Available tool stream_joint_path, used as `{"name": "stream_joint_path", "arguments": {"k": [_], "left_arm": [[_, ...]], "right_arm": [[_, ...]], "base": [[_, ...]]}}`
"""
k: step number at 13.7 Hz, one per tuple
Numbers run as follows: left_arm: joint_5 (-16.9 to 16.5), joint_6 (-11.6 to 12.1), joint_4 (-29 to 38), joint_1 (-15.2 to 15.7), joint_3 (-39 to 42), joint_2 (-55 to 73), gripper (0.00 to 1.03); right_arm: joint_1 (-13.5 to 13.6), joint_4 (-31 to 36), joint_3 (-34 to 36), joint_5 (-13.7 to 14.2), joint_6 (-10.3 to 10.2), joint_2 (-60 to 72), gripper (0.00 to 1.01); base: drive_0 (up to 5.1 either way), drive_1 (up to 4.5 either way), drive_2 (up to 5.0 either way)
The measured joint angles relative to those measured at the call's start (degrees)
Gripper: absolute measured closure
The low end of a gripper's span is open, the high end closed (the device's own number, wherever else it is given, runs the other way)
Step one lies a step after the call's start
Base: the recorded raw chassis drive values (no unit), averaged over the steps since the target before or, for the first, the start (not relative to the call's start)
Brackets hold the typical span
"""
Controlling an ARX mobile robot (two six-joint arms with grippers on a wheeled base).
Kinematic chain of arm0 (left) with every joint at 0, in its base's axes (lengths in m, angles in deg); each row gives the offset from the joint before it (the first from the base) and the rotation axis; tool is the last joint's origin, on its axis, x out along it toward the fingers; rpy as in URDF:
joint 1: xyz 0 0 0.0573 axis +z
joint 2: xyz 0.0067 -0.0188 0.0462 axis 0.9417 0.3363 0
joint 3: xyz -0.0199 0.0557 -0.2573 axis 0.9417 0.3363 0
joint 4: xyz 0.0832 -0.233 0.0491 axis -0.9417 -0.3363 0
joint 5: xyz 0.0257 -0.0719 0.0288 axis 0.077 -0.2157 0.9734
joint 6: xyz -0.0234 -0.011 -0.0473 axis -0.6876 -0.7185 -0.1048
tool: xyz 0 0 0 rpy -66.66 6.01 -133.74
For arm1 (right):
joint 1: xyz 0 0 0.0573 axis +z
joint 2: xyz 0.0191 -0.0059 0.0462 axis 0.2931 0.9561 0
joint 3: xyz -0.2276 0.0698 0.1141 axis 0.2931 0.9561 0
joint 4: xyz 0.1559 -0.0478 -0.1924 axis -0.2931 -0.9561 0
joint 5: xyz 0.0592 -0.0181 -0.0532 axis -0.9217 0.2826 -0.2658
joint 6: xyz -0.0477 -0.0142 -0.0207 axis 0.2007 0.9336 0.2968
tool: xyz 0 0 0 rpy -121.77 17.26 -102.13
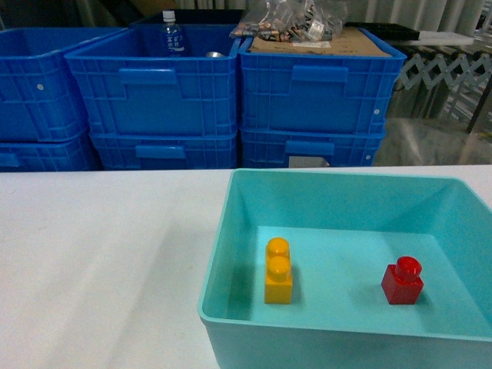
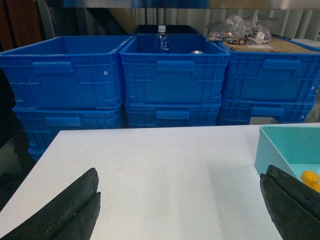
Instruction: Pick red block from blue box to shelf
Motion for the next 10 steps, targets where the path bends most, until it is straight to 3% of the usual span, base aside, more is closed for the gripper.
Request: {"name": "stream_joint_path", "arguments": {"k": [10], "left_arm": [[0.0,0.0,0.0,0.0,0.0,0.0,0.05]], "right_arm": [[0.0,0.0,0.0,0.0,0.0,0.0,0.03]], "base": [[0.0,0.00,0.0]]}}
